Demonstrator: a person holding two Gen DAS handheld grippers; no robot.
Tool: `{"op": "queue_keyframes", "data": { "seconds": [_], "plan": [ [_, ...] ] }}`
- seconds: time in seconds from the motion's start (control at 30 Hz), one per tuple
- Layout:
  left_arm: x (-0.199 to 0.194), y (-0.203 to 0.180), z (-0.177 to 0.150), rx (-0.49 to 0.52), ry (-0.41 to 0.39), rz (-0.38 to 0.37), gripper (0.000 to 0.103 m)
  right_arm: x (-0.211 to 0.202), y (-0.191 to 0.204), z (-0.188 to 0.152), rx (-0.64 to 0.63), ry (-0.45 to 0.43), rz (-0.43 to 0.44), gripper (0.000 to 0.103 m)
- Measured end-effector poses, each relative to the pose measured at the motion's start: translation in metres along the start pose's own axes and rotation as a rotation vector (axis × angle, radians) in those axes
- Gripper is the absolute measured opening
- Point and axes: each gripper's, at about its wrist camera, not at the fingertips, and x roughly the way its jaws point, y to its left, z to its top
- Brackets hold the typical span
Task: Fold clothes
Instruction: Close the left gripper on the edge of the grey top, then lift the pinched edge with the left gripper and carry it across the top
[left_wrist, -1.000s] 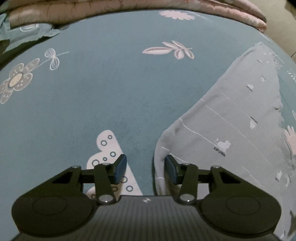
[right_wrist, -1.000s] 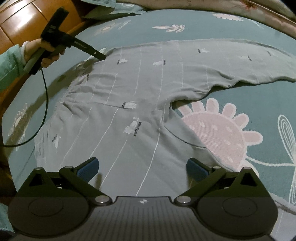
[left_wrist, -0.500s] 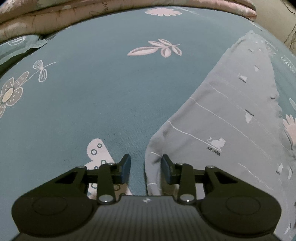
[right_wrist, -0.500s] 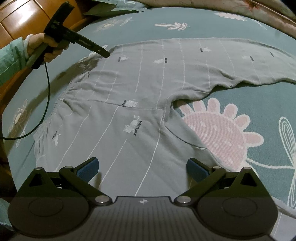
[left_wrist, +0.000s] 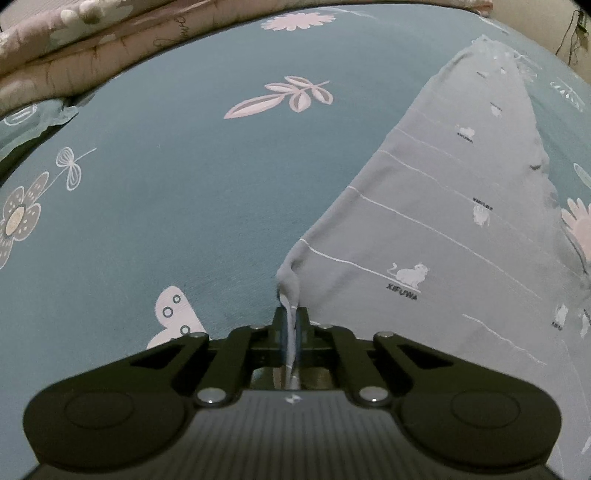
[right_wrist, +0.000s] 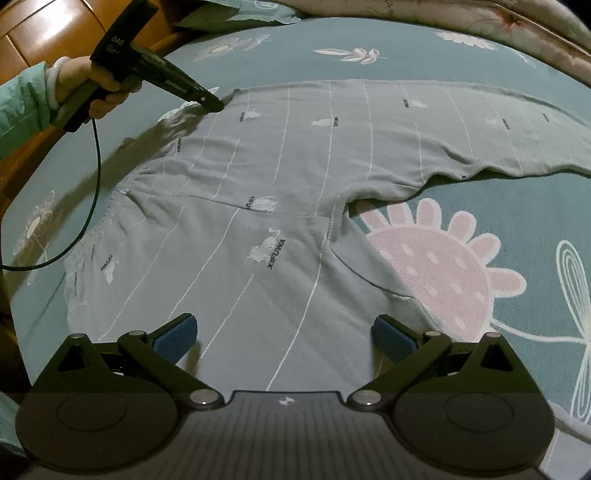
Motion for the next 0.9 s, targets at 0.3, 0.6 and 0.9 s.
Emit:
{"op": "queue_keyframes", "data": {
  "seconds": [0.3,0.6,0.9],
  "plan": [
    [-0.026,-0.004,-0.002,-0.023,-0.079,-0.052,0.002,-0.010,0.000,0.009,0.047,-0.019,0.020,0.097],
    [-0.047,-0.016,-0.012,-0.021,-0.148,-0.057,0.002,-0.062,0.003,0.053,-0.295,-0.237,-0.065,0.085],
    [-0.057,-0.033,-0.028,-0.028,-0.214,-0.048,0.002,-0.034,-0.020,0.126,-0.690,-0.132,-0.240,0.065]
  ]
}}
